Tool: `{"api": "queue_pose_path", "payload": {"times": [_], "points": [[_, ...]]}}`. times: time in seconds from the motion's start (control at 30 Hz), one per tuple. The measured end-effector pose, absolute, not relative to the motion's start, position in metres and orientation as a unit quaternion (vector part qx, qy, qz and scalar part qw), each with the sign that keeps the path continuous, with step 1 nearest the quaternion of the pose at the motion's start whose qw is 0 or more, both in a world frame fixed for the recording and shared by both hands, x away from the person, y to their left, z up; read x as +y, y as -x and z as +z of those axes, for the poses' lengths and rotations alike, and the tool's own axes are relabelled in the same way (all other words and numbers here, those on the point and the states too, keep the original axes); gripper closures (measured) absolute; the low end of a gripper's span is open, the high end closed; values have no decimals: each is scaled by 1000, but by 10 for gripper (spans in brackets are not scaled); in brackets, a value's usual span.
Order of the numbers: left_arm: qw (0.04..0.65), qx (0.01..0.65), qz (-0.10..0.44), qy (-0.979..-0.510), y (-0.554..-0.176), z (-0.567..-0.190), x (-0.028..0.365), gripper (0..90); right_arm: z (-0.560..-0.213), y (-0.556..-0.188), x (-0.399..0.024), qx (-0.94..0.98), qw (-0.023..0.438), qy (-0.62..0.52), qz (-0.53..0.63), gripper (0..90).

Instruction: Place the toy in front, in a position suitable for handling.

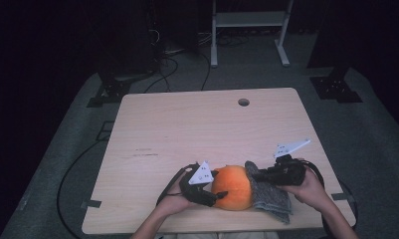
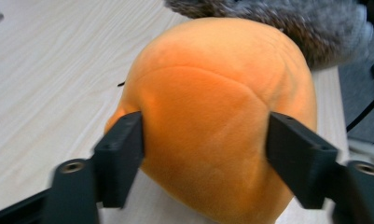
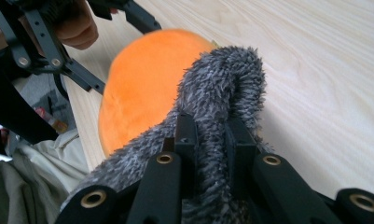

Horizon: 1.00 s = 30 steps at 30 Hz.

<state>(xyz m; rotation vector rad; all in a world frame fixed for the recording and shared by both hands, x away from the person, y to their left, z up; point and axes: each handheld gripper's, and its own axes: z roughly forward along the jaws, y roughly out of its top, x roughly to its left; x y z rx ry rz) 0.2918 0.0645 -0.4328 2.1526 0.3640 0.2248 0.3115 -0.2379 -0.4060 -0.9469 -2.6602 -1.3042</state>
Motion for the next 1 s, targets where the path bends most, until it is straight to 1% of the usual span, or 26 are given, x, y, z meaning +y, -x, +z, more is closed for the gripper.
{"api": "queue_pose_path", "payload": {"times": [0.07,0.13,0.2,0.27,0.3,0.33,0.37,0.4,0.43,0.5,0.6,0.63,0.67,0.7,0.8,0.93,1.0], "points": [[459,181,68,-867,-295,-431,64,170,-410,-309,-241,-850,17,309,-427,776],[451,207,52,-866,-299,-432,64,95,-413,-306,-243,-845,17,312,-434,776],[443,230,26,-866,-304,-435,63,67,-414,-305,-244,-842,16,313,-440,775],[439,249,-13,-863,-310,-438,62,48,-415,-304,-244,-839,17,314,-444,775],[440,252,-31,-861,-312,-440,62,58,-416,-303,-244,-837,18,315,-448,776],[443,245,-48,-861,-313,-442,62,94,-417,-303,-244,-835,20,315,-450,776],[452,236,-43,-859,-311,-442,60,159,-418,-303,-244,-833,25,316,-453,777],[458,225,-31,-859,-309,-441,60,259,-418,-302,-243,-832,30,317,-455,778],[467,212,-15,-858,-307,-439,60,315,-418,-301,-243,-831,33,316,-456,779],[498,191,16,-846,-304,-433,60,363,-415,-300,-245,-833,31,311,-458,780],[530,171,55,-829,-306,-423,58,382,-403,-301,-250,-827,12,311,-468,781],[536,155,77,-826,-308,-418,56,382,-400,-302,-250,-826,7,312,-469,781],[536,155,77,-826,-308,-418,56,384,-400,-302,-250,-826,7,312,-469,781],[538,143,96,-825,-309,-416,55,384,-394,-305,-251,-825,-5,312,-472,781],[543,124,129,-820,-316,-416,55,388,-385,-313,-250,-823,-22,313,-474,780],[518,121,135,-836,-325,-428,57,375,-392,-323,-242,-831,-31,319,-456,781],[505,120,131,-845,-325,-435,58,335,-404,-325,-235,-839,-26,321,-439,782]]}}
